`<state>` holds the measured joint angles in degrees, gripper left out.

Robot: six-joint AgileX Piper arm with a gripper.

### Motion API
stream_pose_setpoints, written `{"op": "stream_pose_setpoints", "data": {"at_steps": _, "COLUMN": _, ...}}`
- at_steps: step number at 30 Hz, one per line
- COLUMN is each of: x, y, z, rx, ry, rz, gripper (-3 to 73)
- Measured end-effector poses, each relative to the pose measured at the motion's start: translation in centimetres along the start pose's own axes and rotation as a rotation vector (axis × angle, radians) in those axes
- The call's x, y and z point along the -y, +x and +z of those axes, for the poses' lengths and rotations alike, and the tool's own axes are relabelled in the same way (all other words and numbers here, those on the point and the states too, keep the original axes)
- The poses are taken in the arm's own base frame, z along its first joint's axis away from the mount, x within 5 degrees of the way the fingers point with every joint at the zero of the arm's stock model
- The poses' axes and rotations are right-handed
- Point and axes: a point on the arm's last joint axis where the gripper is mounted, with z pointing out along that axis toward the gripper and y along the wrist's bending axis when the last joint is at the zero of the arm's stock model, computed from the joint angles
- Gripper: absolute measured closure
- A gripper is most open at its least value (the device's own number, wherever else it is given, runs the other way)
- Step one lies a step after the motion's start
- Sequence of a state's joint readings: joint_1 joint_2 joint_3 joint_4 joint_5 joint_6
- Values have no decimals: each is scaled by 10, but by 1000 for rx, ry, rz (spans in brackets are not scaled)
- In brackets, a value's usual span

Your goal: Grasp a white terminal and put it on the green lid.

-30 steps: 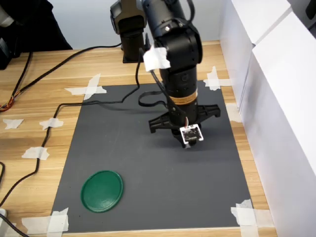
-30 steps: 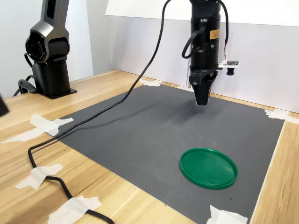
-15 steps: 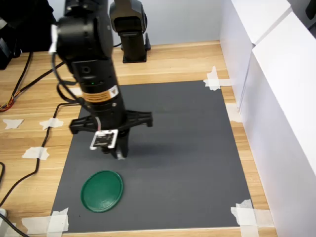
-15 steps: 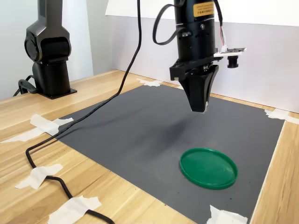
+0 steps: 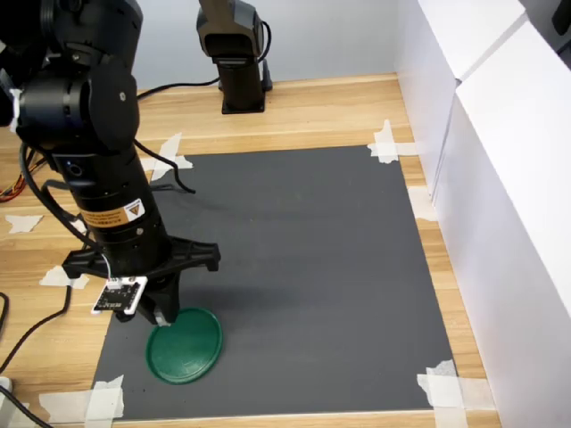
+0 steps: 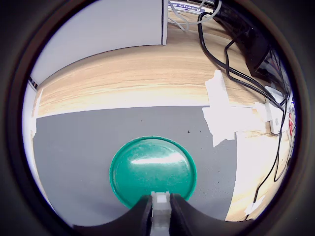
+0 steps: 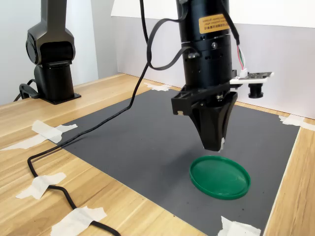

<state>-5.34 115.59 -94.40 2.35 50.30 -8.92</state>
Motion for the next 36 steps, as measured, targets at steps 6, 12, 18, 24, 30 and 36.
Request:
{"op": "stream_pose_setpoints", "data": {"at_steps": 6, "x": 0, "y": 3, "z": 13, "rx": -32, "ry": -2, "rz": -46, "gripper": 603}}
{"op": "stream_pose_setpoints", "data": {"at_steps": 12, "x": 1, "y": 3, "z": 18, "rx": -32, "ry": 1, "rz": -69, "gripper": 526}}
{"op": "stream_pose_setpoints", "data": {"at_steps": 18, "x": 1, "y": 1, "z": 18, "rx": -13, "ry": 3, "rz": -101, "gripper": 351}}
{"op": "stream_pose_setpoints", "data": {"at_steps": 24, "x": 1, "y": 1, "z": 18, "rx": -9, "ry": 2, "rz": -99, "gripper": 208}}
{"op": "stream_pose_setpoints", "data": {"at_steps": 30, "x": 1, "y": -3, "z": -1, "rx": 33, "ry": 15, "rz": -93, "gripper": 191}}
{"op": "stream_pose_setpoints", "data": {"at_steps": 36, "x": 0, "y": -1, "z": -55, "rx": 142, "ry": 46, "rz": -81, "gripper": 301}}
